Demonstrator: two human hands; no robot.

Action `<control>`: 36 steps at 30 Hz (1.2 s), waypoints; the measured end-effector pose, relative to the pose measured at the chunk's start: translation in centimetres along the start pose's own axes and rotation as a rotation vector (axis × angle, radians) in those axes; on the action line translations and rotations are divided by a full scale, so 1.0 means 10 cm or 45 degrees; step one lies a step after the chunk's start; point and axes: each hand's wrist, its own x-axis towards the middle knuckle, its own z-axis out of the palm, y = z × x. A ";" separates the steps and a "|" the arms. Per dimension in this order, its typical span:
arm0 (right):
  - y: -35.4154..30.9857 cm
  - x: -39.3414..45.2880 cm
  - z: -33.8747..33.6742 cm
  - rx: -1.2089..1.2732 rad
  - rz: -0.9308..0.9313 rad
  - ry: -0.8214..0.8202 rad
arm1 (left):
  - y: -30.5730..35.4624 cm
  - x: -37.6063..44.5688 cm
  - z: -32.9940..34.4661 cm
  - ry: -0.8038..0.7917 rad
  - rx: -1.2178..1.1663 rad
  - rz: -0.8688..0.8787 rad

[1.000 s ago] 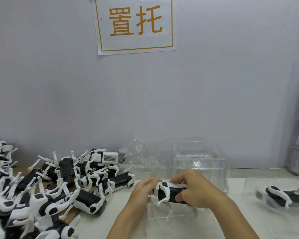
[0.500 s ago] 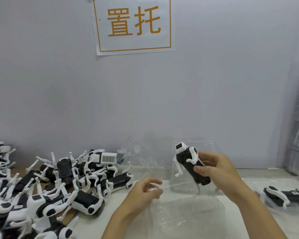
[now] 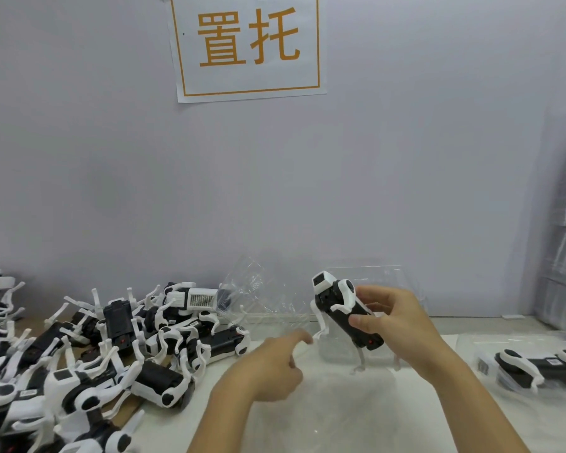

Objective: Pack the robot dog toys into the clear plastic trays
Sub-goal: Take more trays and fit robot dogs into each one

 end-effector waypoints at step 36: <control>-0.09 0.02 0.34 -0.445 -0.063 -0.106 | -0.26 0.02 -0.11 0.031 -0.275 -0.269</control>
